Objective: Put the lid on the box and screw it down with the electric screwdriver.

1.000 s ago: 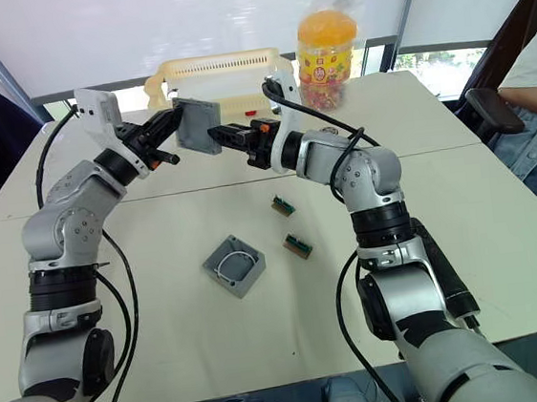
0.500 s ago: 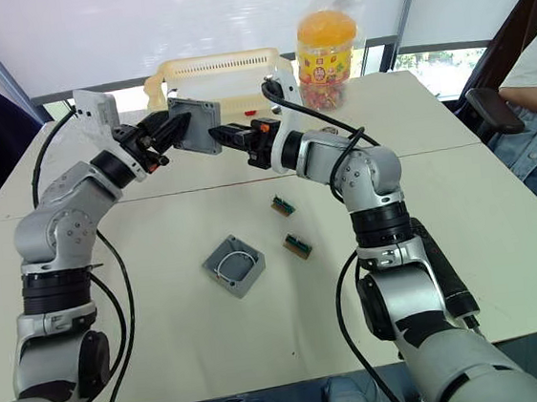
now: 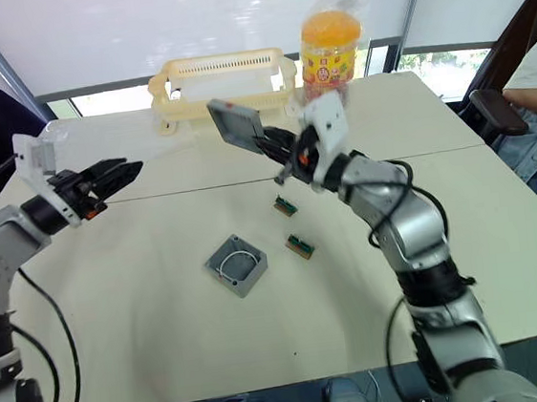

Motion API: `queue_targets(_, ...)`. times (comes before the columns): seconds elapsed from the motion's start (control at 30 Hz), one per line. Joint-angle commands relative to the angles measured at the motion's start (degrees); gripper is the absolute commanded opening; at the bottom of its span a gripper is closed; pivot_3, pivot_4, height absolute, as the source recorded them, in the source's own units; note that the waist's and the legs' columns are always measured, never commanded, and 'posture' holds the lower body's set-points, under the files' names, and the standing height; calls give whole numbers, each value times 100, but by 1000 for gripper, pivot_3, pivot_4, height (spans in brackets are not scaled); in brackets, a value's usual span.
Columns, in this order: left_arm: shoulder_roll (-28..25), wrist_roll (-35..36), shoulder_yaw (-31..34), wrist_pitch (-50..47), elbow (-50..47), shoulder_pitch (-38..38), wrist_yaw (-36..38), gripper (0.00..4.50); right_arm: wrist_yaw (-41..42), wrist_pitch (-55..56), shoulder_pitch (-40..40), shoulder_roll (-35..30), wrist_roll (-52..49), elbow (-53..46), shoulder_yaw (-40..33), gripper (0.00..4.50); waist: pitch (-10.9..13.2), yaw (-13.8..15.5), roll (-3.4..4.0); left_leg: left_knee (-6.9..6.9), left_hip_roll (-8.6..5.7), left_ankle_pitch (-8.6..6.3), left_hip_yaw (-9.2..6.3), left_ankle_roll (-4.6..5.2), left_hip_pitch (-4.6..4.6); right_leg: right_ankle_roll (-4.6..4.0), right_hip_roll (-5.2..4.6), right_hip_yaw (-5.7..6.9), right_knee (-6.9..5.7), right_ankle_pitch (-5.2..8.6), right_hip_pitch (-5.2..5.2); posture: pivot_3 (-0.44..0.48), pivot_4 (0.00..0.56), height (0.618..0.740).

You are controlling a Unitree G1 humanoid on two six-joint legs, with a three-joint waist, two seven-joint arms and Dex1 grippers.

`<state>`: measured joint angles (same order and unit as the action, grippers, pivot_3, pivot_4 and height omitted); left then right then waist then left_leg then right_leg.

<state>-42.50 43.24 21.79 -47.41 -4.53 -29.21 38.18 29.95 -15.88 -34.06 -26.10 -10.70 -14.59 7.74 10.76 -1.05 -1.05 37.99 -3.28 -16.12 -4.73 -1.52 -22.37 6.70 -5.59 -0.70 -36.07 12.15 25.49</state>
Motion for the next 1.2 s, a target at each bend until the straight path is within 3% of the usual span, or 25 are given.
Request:
queue_targets(0.03, -280, 190, 78, -150, -423, 190, 287, 2547, -153, 1468, 408, -356, 1195, -471, 281, 116, 0, 1, 0, 0, 0, 1, -1, -2, 1, -1, 0, 0, -1, 0, 0, 0, 150, 740)
queue_targets(0.27, -861, 539, -439, -514, -668, 689, 1613, 2547, -984, 3362, 1387, -839, 3722, -606, 911, 116, 0, 0, -1, -1, 1, 2, 2, -3, 3, -3, 3, -1, 1, 1, -2, 0, 150, 740)
queue_targets(0.53, -1243, 16, -1211, 47, -290, 401, 2741, 2547, -1477, 4164, 1748, -748, 4744, -181, 1116, 116, 0, 13, -2, 1, 1, 2, 1, -3, 8, -5, 3, -1, 3, 2, -12, 0, 150, 740)
queue_targets(0.93, -1192, -566, -1395, 503, 216, 266, 2964, 2547, -1502, 4444, 1624, -442, 5394, 516, 1506, 116, 0, -2, -3, 1, 2, 2, 1, -2, 8, -5, 6, -1, 3, 2, -13, 0, 150, 740)
queue_targets(1.2, -1101, -589, -1344, 457, 141, 324, 2877, 2547, -1400, 4367, 1597, -272, 5465, 546, 1579, 116, 0, 3, -3, 2, 2, 2, 0, -2, 8, -5, 6, -1, 2, 2, -13, 0, 150, 740)
